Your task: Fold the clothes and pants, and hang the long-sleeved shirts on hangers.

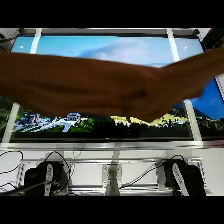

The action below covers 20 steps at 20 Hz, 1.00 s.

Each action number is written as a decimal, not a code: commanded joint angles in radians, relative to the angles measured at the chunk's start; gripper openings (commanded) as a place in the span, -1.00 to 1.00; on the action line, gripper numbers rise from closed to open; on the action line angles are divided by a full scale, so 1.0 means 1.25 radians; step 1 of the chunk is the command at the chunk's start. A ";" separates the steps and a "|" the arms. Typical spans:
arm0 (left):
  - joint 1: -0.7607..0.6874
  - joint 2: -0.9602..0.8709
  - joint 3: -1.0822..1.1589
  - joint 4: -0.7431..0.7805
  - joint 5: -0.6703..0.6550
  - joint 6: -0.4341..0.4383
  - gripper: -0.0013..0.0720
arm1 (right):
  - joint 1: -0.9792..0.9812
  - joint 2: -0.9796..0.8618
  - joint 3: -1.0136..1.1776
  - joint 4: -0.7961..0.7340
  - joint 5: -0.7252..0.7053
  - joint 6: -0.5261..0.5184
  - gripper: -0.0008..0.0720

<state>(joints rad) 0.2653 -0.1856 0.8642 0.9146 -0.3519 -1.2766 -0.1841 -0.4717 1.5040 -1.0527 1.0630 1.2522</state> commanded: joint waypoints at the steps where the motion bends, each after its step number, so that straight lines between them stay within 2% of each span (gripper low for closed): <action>1: 0.000 0.050 0.028 0.000 -0.013 -0.026 -0.93 | 0.001 0.051 0.056 -0.021 -0.005 0.034 -0.95; 4: 0.000 0.024 0.072 0.000 -0.015 -0.026 -0.93 | 0.001 0.025 0.065 -0.025 -0.045 0.034 -0.95; 6: 0.000 -0.031 0.075 0.001 -0.064 -0.033 -0.93 | 0.001 -0.034 0.065 -0.025 -0.050 0.041 -0.95; 10: -0.002 -0.255 0.075 0.000 -0.233 -0.055 -0.92 | 0.001 -0.251 0.065 -0.013 -0.020 0.058 -0.95; 12: -0.015 -0.401 0.075 0.000 -0.252 -0.014 -0.92 | 0.003 -0.395 0.065 0.017 0.003 0.060 -0.95; 16: -0.070 -0.674 0.075 -0.001 -0.209 0.071 -0.92 | 0.036 -0.659 0.065 0.033 -0.003 0.060 -0.94; 20: -0.137 -0.865 0.082 -0.001 -0.031 0.070 -0.92 | 0.074 -0.855 0.065 0.033 -0.068 0.060 -0.94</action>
<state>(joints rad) 0.1459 -1.0935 0.9604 0.9146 -0.5304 -1.2106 -0.1204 -1.3701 1.5837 -1.0206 1.0294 1.3273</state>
